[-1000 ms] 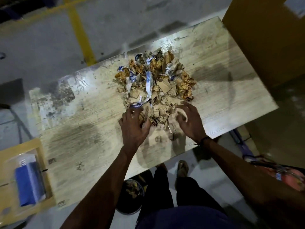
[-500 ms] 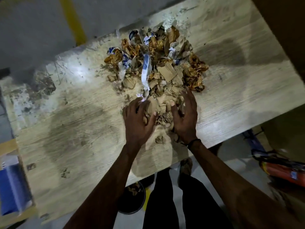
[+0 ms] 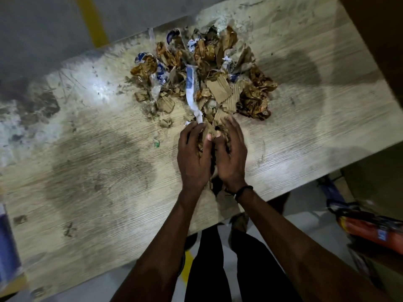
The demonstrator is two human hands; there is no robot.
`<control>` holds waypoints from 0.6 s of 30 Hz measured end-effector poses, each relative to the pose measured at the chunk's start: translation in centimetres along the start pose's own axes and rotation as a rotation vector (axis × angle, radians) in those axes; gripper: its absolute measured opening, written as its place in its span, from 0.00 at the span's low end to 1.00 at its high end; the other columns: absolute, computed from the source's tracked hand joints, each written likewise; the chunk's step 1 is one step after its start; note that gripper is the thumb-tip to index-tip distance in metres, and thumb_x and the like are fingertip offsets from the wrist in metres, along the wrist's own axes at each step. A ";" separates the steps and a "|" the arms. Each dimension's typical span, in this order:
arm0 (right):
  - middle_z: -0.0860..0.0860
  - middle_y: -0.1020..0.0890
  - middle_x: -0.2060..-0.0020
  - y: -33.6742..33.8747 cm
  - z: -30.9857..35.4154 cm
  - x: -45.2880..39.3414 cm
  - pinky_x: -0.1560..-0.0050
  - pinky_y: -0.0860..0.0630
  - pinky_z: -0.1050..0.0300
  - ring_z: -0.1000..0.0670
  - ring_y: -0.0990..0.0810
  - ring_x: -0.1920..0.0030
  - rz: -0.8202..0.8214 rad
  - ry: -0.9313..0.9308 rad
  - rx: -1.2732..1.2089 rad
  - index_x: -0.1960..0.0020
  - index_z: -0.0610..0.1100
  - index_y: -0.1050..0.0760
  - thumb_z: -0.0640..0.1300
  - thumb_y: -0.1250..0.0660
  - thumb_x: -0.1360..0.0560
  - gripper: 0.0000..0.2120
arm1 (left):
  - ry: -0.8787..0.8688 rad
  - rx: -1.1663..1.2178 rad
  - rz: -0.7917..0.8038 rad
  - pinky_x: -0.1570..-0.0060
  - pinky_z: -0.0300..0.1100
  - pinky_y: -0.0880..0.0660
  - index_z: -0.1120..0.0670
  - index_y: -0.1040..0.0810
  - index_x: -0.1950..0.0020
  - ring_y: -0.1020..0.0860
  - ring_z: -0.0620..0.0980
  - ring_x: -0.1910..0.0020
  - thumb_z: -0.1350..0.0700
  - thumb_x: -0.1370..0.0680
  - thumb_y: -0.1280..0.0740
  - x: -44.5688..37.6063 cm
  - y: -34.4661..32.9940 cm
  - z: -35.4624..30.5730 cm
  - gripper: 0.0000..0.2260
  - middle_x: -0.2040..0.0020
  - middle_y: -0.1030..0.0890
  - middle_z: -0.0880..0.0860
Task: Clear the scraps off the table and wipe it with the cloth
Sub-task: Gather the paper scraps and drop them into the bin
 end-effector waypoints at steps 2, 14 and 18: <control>0.46 0.26 0.25 -0.8 0.3 0.5 0.25 0.29 0.47 0.50 0.29 0.23 0.021 -0.060 -0.126 0.25 0.38 0.27 0.45 0.40 0.14 0.20 | 0.077 0.097 -0.057 0.33 0.46 0.25 0.54 0.20 0.30 0.25 0.46 0.29 0.52 0.14 0.37 0.4 -0.5 -0.3 0.15 0.31 0.23 0.52; 0.46 0.19 0.31 -1.1 2.1 1.1 0.29 0.25 0.50 0.48 0.22 0.29 0.111 -0.430 -0.639 0.26 0.39 0.26 0.43 0.41 0.13 0.18 | 0.488 0.714 -0.073 0.28 0.52 0.25 0.48 0.17 0.35 0.21 0.44 0.32 0.54 0.17 0.31 2.1 -1.4 -1.9 0.11 0.33 0.17 0.47; 0.45 0.19 0.32 -0.2 5.2 1.0 0.36 0.22 0.58 0.50 0.20 0.31 0.136 -0.403 -0.639 0.27 0.40 0.25 0.44 0.40 0.13 0.17 | 0.496 0.775 -0.082 0.28 0.54 0.25 0.49 0.17 0.33 0.21 0.44 0.32 0.52 0.17 0.30 2.2 0.2 -4.1 0.12 0.33 0.17 0.46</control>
Point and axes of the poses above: each hand's wrist, its own x-axis away from the middle knuckle, its own y-axis out of the back of the hand, z = x × y, the point moved 8 cm from there along -x, towards the middle knuckle
